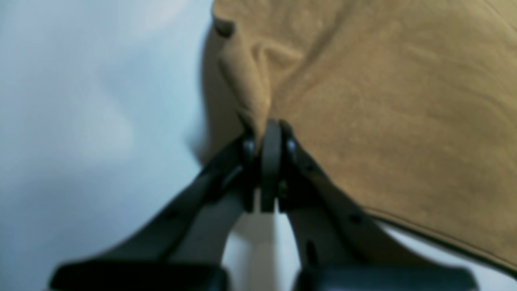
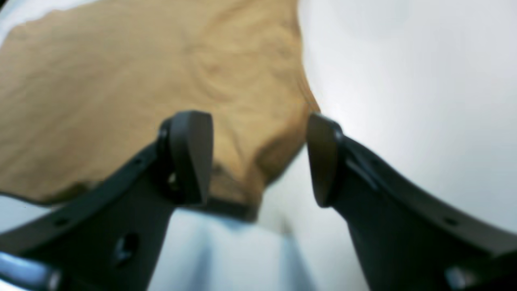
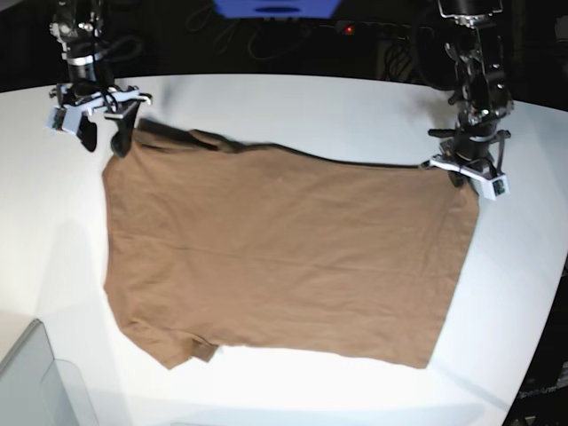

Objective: Layout the t-shirt on the table in an organized manner, then fold the t-shirt properly
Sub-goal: 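Adjust the right gripper's grip on the shirt's shoulder corner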

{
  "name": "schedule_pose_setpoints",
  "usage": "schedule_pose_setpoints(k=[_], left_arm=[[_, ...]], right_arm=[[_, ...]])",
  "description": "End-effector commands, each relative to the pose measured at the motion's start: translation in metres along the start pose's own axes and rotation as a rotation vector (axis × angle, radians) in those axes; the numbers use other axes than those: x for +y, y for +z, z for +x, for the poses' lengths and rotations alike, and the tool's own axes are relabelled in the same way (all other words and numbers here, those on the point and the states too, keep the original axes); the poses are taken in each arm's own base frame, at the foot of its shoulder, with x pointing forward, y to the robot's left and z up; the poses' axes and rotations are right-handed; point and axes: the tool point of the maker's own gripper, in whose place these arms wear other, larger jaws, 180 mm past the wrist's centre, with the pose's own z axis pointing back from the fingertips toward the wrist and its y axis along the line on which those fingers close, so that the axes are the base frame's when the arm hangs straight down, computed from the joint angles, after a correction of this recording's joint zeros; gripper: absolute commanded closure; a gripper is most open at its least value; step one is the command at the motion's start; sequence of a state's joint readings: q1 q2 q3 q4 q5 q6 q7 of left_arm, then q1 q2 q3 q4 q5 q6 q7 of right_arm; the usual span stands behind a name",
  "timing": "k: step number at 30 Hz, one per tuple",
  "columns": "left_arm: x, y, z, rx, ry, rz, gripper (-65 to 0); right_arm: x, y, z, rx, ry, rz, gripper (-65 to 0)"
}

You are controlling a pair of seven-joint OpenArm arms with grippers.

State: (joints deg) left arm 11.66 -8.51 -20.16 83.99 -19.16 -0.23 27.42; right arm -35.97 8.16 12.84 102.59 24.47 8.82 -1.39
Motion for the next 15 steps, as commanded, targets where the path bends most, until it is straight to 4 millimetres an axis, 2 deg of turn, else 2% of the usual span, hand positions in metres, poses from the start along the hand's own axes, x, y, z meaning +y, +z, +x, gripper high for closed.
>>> schedule_pose_setpoints(k=[1,4,7,10,13,15], left_arm=[[0.000,0.001,0.012,-0.033,-0.008,-0.004,-0.5],[0.001,0.000,0.009,-0.026,-0.007,-0.001,-0.5],[0.001,0.000,0.009,-0.025,-0.005,0.000,-0.5],[-0.005,0.000,0.007,-0.026,0.011,-0.009,-0.5],[-0.006,0.001,0.008,-0.028,0.010,-0.010,-0.5],[-0.006,0.001,0.008,-0.029,0.011,-0.011,-0.5]], right_arm=[[-0.008,0.004,0.007,-0.030,0.009,-0.014,-38.2],[-0.022,0.008,-0.015,0.028,0.006,-0.049,-38.1],[-0.036,0.011,-0.046,0.108,-0.003,-0.082,-38.1],[-0.040,0.014,-0.069,0.166,-0.015,-0.084,-38.1],[-0.013,0.013,-0.082,0.196,-0.034,0.046,-38.1],[-0.001,0.013,-0.084,0.200,-0.040,0.092,-38.1]])
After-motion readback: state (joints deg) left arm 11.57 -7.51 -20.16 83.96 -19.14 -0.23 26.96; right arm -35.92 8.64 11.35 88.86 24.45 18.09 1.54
